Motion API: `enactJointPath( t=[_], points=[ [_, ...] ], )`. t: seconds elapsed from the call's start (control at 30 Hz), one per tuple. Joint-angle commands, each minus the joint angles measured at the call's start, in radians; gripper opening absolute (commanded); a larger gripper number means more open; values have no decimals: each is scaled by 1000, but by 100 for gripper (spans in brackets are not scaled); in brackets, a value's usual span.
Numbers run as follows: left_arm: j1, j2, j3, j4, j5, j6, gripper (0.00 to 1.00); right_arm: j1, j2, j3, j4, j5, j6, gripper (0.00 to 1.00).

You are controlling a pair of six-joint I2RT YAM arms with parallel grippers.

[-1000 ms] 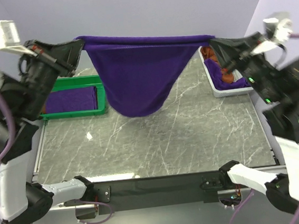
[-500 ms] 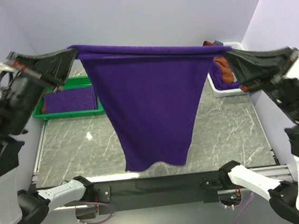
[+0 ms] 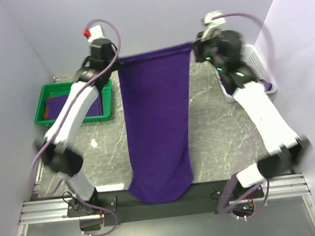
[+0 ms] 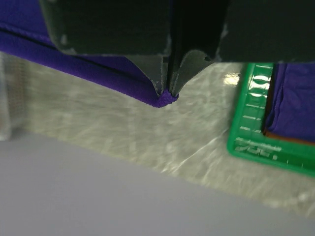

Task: Fold and stack the towels
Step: Flatten out the crumpled towel

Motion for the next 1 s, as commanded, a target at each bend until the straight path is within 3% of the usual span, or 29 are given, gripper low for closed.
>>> enactJointPath(
  t=[0.0, 0.2, 0.33, 0.47, 0.63, 0.97],
  points=[
    [101, 127, 14, 76, 13, -45, 0, -44, 127, -33, 166, 27, -15, 0],
    [142, 380, 226, 100, 134, -16, 0, -61, 376, 125, 210, -23, 4, 0],
    [153, 416, 257, 140, 130, 16, 0, -62, 471, 216, 224, -61, 10, 0],
    [159, 373, 188, 201, 141, 38, 0, -61, 503, 233, 238, -94, 22, 0],
    [159, 293, 102, 224, 191, 43, 0, -61, 430, 170, 229, -117, 24, 0],
    [124, -155, -56, 319, 266, 108, 0, -61, 28, 9, 188, -153, -45, 0]
  ],
)
